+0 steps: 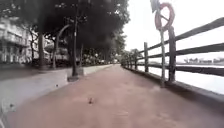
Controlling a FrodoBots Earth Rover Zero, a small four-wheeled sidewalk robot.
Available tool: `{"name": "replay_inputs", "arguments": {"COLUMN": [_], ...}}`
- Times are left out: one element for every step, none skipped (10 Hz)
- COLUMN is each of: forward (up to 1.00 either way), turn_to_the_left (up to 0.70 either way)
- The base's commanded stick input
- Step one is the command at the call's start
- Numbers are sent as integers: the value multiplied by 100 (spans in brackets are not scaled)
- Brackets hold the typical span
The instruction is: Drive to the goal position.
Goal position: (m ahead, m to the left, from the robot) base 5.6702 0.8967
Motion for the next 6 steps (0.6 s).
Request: {"name": "replay_inputs", "arguments": {"forward": [94, 94, 94, 94, 94, 94], "turn_to_the_left": [0, 0, 0, 0, 0, 0]}}
